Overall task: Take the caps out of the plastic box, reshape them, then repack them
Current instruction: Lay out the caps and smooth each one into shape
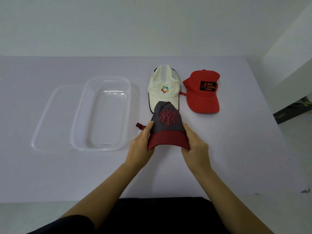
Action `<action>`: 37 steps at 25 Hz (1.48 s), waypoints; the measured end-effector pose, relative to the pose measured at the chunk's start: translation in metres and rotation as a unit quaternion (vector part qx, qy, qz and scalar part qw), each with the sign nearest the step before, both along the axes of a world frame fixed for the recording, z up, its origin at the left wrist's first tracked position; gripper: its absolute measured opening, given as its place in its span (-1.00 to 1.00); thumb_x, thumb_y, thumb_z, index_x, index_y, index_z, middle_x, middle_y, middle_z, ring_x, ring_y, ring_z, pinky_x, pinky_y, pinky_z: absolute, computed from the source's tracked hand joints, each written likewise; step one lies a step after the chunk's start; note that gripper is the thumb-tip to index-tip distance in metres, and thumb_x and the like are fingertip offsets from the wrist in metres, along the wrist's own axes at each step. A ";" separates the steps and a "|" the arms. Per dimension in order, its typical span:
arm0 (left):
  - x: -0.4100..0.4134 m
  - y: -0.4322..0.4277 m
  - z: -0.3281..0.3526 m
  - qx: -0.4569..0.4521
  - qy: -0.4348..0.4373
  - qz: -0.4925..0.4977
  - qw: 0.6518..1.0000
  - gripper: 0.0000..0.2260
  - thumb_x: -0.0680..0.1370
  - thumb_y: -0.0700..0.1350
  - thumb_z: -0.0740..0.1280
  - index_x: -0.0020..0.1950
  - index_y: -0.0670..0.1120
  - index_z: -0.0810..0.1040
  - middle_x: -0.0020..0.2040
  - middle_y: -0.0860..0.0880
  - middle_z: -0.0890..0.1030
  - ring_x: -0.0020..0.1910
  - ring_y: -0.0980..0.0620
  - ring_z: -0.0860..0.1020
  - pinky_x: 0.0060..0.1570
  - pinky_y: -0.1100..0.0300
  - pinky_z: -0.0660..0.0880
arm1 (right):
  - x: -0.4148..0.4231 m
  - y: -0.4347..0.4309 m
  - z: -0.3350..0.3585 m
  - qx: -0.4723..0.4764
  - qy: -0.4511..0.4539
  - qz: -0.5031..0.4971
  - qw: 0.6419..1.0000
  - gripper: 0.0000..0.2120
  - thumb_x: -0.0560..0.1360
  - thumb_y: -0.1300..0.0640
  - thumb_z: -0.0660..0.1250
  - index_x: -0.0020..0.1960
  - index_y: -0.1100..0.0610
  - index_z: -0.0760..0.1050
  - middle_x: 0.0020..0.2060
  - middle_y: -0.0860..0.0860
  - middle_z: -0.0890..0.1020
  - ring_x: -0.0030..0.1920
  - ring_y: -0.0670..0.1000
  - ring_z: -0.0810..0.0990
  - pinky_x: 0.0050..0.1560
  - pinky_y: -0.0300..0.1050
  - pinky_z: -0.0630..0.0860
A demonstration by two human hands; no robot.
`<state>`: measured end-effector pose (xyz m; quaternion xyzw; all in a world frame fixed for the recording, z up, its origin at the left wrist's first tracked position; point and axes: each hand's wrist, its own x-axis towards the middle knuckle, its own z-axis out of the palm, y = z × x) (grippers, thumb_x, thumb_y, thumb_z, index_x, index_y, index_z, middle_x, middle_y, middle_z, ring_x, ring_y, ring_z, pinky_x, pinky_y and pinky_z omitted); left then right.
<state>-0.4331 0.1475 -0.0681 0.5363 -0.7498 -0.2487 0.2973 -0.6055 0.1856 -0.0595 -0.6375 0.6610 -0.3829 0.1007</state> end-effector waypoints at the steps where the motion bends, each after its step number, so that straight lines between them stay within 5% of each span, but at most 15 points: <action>1: 0.006 -0.002 0.002 0.015 -0.010 -0.027 0.999 -0.42 0.47 -0.25 0.32 0.48 -0.08 0.25 0.32 -0.20 0.51 0.12 -0.27 0.58 0.01 0.03 0.54 | -0.006 0.003 -0.003 0.011 0.022 0.007 1.000 -0.46 0.39 0.20 0.20 0.36 0.27 0.36 0.20 0.21 0.57 0.11 0.18 0.62 0.10 -0.11 0.47; 6: 0.005 0.018 -0.009 -0.101 -0.044 -0.132 0.985 -0.38 0.53 -0.25 0.20 0.51 0.15 0.10 0.52 -0.13 0.09 0.42 -0.33 0.27 0.21 -0.05 0.46 | 0.001 0.011 -0.002 0.127 -0.019 0.116 0.985 -0.22 0.41 0.32 0.31 0.51 0.06 0.03 0.52 0.07 0.09 0.48 0.10 0.19 0.30 -0.11 0.37; 8: 0.008 0.021 -0.019 -0.102 -0.058 -0.121 0.986 -0.25 0.50 -0.31 0.31 0.54 0.12 0.00 0.51 -0.14 0.07 0.44 -0.36 0.21 0.25 -0.08 0.39 | 0.005 0.013 0.001 0.173 -0.009 0.135 0.976 -0.20 0.45 0.33 0.28 0.52 0.06 -0.09 0.53 0.02 -0.07 0.52 0.11 0.03 0.32 -0.06 0.37; 10: 0.003 0.027 -0.017 -0.096 -0.078 -0.120 0.985 -0.33 0.52 -0.27 0.27 0.54 0.01 0.04 0.50 -0.23 0.13 0.43 -0.34 0.23 0.25 -0.13 0.40 | 0.009 0.020 0.000 0.181 0.005 0.118 0.976 -0.22 0.49 0.35 0.23 0.51 0.06 -0.17 0.51 -0.01 -0.14 0.53 0.11 -0.05 0.35 -0.03 0.35; 13: -0.010 0.040 -0.008 -0.079 -0.130 -0.104 0.983 -0.49 0.52 -0.13 0.12 0.45 -0.22 0.15 0.43 -0.31 0.31 0.41 -0.25 0.25 0.22 -0.17 0.41 | 0.015 0.030 -0.005 0.176 -0.013 0.113 0.978 -0.26 0.53 0.33 0.18 0.46 0.05 -0.25 0.49 -0.03 -0.17 0.53 0.07 -0.15 0.43 -0.08 0.18; 17: -0.015 0.054 -0.012 -0.053 -0.137 -0.047 0.988 -0.48 0.51 -0.19 0.04 0.47 -0.25 0.06 0.44 -0.29 0.29 0.41 -0.18 0.21 0.25 -0.14 0.35 | 0.025 0.033 -0.005 0.204 -0.156 0.133 0.957 -0.33 0.52 0.19 0.10 0.46 -0.02 -0.23 0.51 -0.06 -0.17 0.52 -0.04 -0.21 0.48 -0.28 -0.12; 20: -0.020 0.062 -0.012 -0.030 -0.109 -0.017 0.993 -0.46 0.52 -0.17 0.04 0.49 -0.22 0.00 0.46 -0.28 0.26 0.43 -0.14 0.18 0.31 -0.10 0.25 | 0.029 0.039 -0.007 0.210 -0.244 0.141 0.936 -0.34 0.52 0.20 0.09 0.48 0.00 -0.20 0.54 -0.01 -0.11 0.53 -0.06 -0.14 0.52 -0.09 -0.07; 26: -0.010 0.053 -0.007 -0.058 -0.156 -0.055 0.984 -0.44 0.55 -0.05 0.09 0.48 -0.24 0.04 0.44 -0.29 0.30 0.41 -0.17 0.25 0.28 -0.07 0.28 | 0.009 0.029 0.003 0.224 -0.147 0.194 0.944 -0.31 0.56 0.18 0.14 0.43 -0.16 -0.27 0.51 -0.10 -0.24 0.51 -0.08 -0.26 0.38 -0.50 -0.16; 32: -0.016 0.062 -0.009 0.066 -0.181 0.006 0.981 -0.34 0.50 0.13 -0.26 0.53 -0.19 -0.14 0.56 -0.17 0.01 0.54 -0.09 0.02 0.45 -0.13 0.05 | 0.030 0.030 0.003 0.207 -0.191 0.165 0.945 -0.32 0.58 0.18 0.16 0.45 -0.16 -0.23 0.51 -0.12 -0.23 0.50 -0.14 -0.28 0.46 -0.24 -0.15; 37: -0.003 0.048 -0.009 0.004 -0.115 -0.045 0.992 -0.42 0.53 -0.06 0.04 0.51 -0.22 0.01 0.47 -0.26 0.26 0.42 -0.22 0.32 0.30 -0.14 0.33 | 0.012 0.036 -0.005 0.202 -0.179 0.176 0.947 -0.28 0.57 0.29 0.14 0.46 -0.14 -0.25 0.51 -0.10 -0.24 0.51 -0.08 -0.26 0.52 -0.03 -0.06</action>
